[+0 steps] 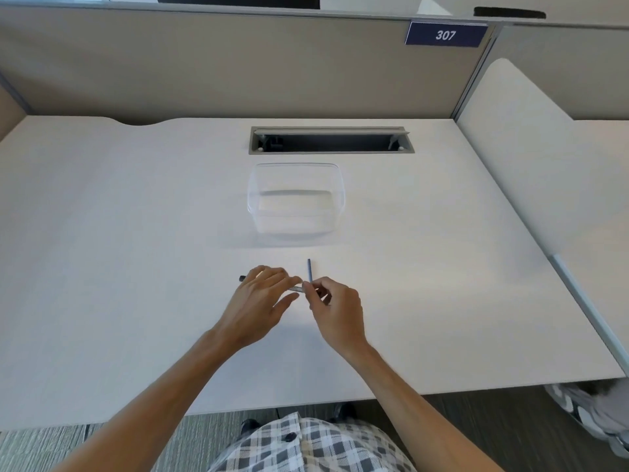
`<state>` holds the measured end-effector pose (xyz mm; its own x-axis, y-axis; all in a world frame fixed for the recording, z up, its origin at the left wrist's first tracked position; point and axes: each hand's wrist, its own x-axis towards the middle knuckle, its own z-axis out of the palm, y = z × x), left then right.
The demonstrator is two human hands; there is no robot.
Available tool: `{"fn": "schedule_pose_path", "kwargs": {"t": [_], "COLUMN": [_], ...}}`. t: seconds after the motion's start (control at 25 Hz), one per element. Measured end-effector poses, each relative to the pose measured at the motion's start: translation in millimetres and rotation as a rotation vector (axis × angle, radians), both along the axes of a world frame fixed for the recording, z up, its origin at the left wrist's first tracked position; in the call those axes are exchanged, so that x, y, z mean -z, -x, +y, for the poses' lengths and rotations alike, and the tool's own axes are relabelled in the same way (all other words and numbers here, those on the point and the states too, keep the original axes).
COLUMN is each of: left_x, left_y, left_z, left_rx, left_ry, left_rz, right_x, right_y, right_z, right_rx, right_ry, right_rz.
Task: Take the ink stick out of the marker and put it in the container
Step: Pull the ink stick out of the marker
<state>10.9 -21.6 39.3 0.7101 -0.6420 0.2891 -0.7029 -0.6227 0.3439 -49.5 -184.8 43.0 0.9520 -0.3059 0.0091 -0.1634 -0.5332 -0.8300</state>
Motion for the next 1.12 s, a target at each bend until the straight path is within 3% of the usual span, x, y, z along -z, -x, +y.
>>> {"fn": "schedule_pose_path", "kwargs": {"t": [0.2,0.76,0.96,1.12], "left_x": [-22.2,-70.1,-87.9,-120.6], "left_y": [4.0,16.1,21.6,16.8], "left_z": [-10.2,-13.7,-11.3,-7.8], "left_rx": [0.036,0.056,0.053,0.175], "left_ry": [0.097,0.011,0.090,0.199], "left_rz": [0.007,-0.293,-0.092,0.278], "right_x": [-15.2,-56.0,-65.1,-74.9], "right_y": [-3.6,-10.9,-7.2,-4.7], "right_z": [-9.7,-14.5,-12.0,-5.9], "right_rx": [-0.001,-0.012,-0.010,0.010], "right_ry": [-0.240,-0.441,-0.440,-0.335], "right_rz": [-0.046,-0.059,-0.228,-0.421]}}
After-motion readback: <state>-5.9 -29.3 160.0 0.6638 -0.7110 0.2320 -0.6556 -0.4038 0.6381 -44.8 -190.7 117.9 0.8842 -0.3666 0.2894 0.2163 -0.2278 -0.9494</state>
